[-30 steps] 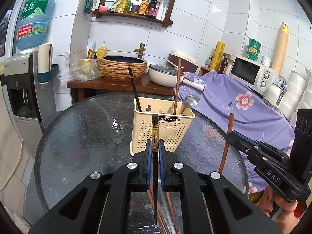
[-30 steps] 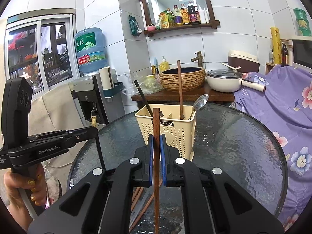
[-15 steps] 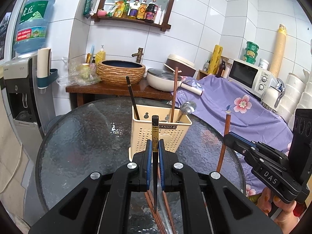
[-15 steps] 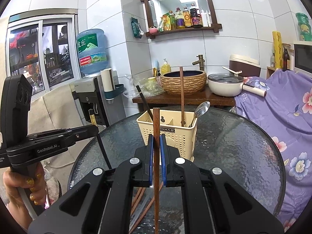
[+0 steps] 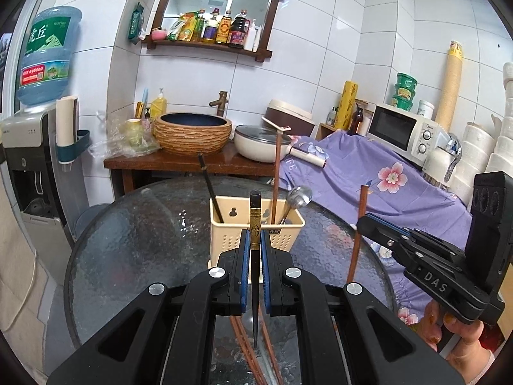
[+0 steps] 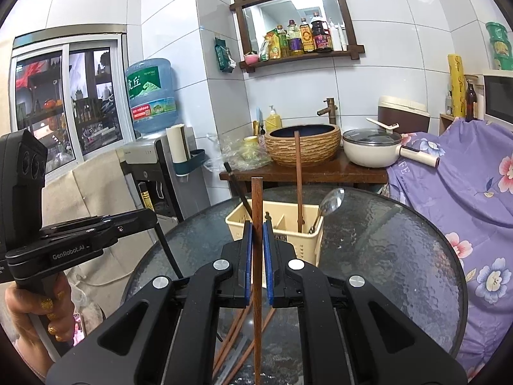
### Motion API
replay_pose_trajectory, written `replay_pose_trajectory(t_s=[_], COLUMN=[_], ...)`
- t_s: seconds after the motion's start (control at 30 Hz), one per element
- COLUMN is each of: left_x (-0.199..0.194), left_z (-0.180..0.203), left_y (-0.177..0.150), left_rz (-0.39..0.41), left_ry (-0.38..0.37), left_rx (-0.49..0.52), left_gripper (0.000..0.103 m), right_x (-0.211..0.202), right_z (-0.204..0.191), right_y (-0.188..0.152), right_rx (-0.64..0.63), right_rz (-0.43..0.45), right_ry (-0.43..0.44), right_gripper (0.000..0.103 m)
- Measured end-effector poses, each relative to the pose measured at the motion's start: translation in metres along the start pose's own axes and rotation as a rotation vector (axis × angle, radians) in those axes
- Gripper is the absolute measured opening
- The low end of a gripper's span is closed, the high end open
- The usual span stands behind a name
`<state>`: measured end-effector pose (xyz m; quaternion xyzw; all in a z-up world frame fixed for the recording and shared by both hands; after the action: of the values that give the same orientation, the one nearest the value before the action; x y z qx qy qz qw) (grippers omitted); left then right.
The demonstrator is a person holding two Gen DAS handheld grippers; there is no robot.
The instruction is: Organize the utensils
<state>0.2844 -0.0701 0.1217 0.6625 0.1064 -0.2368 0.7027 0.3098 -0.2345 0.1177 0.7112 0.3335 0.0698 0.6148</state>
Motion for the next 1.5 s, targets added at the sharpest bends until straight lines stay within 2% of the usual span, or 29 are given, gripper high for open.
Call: replay_pose_trajectory(t_s=[0.2,0.33,0.53,0.7,0.83,0.97,1.07,1.5], left_x=[-0.009,-0.013,-0.006,0.017,0.037,0.054,0.068,0.108], left_z=[0.005,0.006,0.008,-0.001,-0.008,-0.010,-0.009,-0.012], left_y=[0.035,0.064,0.110,0.145,0.159,0.162,0.151,0.091], left_rz=[0.023,0.040,0.075,0.087,0.093,0.113,0.117,0.022], left_ry=[-0.033,-0.038,0.016,0.071,0.098,0.128,0.155,0.150], left_rx=[0.005,0.003,0.012,-0.034,-0.068,-0.075,-0.056,-0.058], left_gripper=[0.006,0.007,0.007,0.007,0.006,0.007,0.007,0.007], right_x=[0.006,0.009,0.023,0.046,0.066,0.085,0.098,0.123], right_z=[-0.003,-0.007,-0.007,-0.002,0.007,0.017,0.026,0.055], right_y=[0.031,0.068,0.122,0.166,0.182,0.178,0.163,0.094], right_rx=[-0.026,-0.037,-0.076,-0.103,-0.121,-0.113,-0.111,-0.060], right_rz=[0.036,0.081,0.125,0.172,0.197,0.199,0.192,0.107], right_ry=[-0.012,-0.016,-0.071,-0.135,-0.182,-0.199,-0.205,-0.210], right_gripper=[0.007,0.007,0.007,0.007,0.007,0.007,0.007,0.007])
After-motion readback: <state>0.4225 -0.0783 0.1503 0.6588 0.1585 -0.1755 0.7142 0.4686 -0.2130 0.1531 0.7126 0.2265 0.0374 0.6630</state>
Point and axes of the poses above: each gripper's, at about its wrist camera, not at the fingertips, and x roughly the way its jaws point, z to its right, y to its top, the point moved 7 cm from there along x, roughly the way its jaws point, and after that the axes turned 11 degrees about y, right-handed, at the moved point
